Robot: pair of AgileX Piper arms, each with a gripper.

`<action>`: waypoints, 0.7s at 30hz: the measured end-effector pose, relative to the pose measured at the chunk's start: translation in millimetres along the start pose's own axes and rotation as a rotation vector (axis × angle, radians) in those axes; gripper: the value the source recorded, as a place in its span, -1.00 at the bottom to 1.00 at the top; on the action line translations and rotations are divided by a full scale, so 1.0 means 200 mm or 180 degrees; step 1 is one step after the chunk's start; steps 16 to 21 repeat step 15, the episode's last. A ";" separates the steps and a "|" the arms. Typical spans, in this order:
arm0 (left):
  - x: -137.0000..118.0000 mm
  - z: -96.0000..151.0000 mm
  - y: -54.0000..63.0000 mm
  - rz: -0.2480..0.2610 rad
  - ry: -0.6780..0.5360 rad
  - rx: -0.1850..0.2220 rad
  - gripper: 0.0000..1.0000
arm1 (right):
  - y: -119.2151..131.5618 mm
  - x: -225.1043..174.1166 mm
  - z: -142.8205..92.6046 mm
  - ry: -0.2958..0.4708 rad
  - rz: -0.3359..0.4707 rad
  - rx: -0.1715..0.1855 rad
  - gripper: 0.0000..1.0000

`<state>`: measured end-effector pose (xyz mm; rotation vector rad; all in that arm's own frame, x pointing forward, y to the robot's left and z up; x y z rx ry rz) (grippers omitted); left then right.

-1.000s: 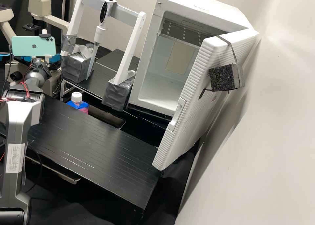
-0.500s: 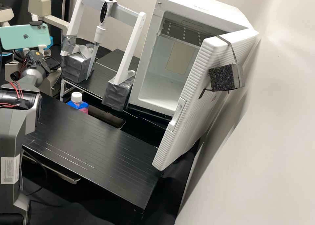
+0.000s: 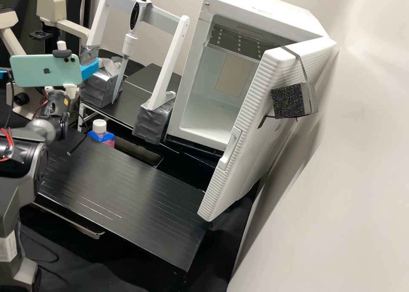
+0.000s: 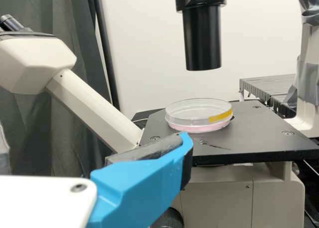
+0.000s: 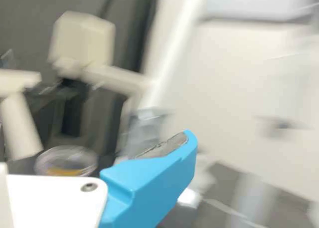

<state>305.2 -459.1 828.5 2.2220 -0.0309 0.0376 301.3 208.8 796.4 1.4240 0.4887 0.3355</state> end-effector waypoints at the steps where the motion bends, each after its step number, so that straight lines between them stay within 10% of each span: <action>1: 0.00 0.00 0.00 0.0000 0.0000 0.0000 1.00 | 0.02 -0.05 0.01 -0.0025 0.0127 0.0010 1.00; 9: 0.00 0.00 0.00 0.0000 0.0000 0.0000 1.00 | 0.10 -0.39 0.16 -0.0304 0.1004 0.0119 1.00; 15: 0.00 0.00 0.00 0.0000 0.0000 0.0000 1.00 | 0.10 -0.50 0.31 -0.0539 0.1021 0.0518 1.00; 21: 0.00 0.00 0.00 0.0000 0.0000 0.0000 1.00 | 0.10 -0.50 0.31 -0.0539 0.1021 0.0518 1.00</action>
